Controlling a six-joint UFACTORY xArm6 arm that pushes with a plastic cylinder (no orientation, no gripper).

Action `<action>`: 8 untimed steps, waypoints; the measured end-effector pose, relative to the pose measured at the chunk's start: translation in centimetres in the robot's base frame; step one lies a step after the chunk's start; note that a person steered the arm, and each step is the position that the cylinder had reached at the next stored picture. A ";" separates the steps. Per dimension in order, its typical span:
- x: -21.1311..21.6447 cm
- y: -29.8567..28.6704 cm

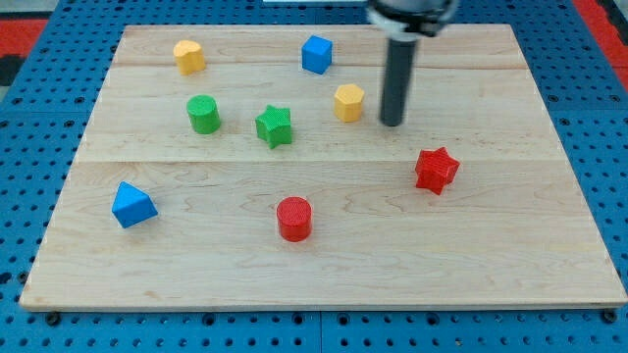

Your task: Place yellow heart in between green blocks

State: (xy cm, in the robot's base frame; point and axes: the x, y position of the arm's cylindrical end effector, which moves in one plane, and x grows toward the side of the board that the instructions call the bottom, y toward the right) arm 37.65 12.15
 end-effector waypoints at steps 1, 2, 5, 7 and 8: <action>-2.6 1.0; -4.5 -5.4; -7.2 -14.7; -13.8 -22.2; -14.3 -28.3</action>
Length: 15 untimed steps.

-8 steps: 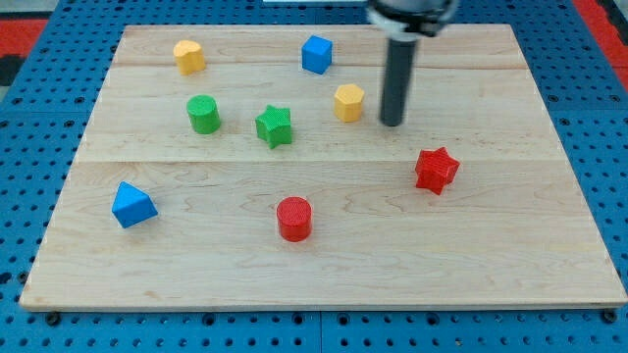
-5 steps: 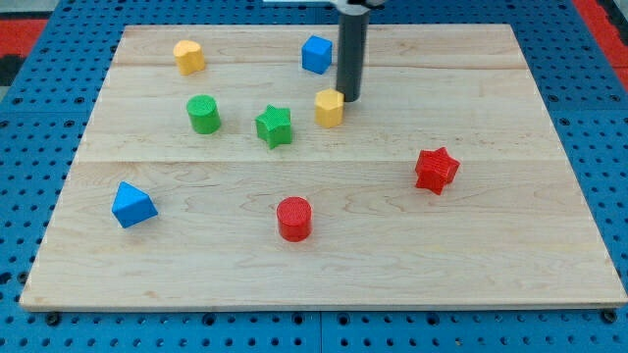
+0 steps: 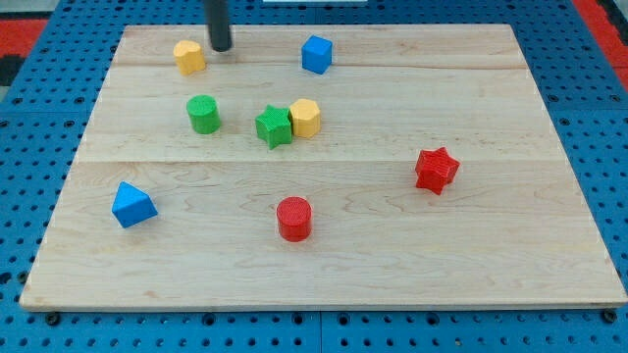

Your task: Place yellow heart in between green blocks

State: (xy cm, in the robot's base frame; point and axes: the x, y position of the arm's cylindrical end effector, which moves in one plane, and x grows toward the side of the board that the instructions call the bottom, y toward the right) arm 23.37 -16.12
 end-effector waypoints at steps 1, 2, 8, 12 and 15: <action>0.6 -2.6; 1.8 0.9; 1.0 -0.6; 3.2 -0.4; 7.9 7.6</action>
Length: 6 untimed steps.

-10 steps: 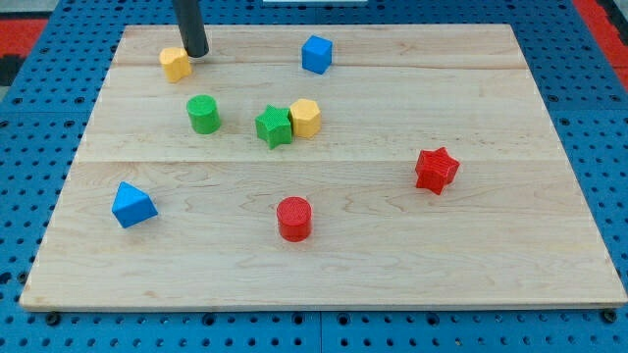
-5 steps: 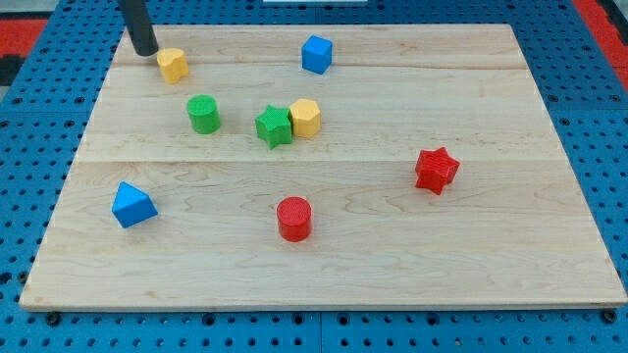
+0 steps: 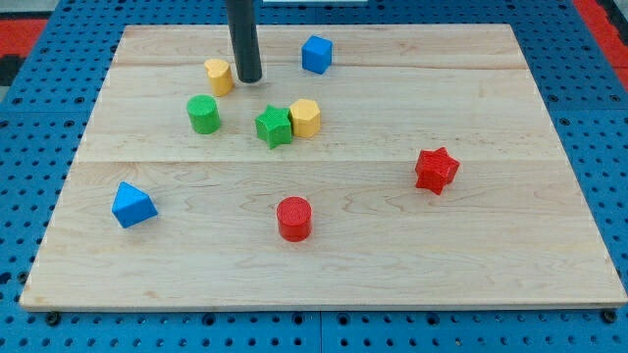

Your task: Place yellow heart in between green blocks

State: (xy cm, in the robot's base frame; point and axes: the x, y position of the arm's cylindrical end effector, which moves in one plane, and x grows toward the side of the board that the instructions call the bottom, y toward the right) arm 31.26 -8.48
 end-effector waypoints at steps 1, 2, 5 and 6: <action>-3.2 -1.7; -6.8 -4.4; -1.4 -3.9; 0.4 -2.9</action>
State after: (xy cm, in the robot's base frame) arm 31.69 -11.36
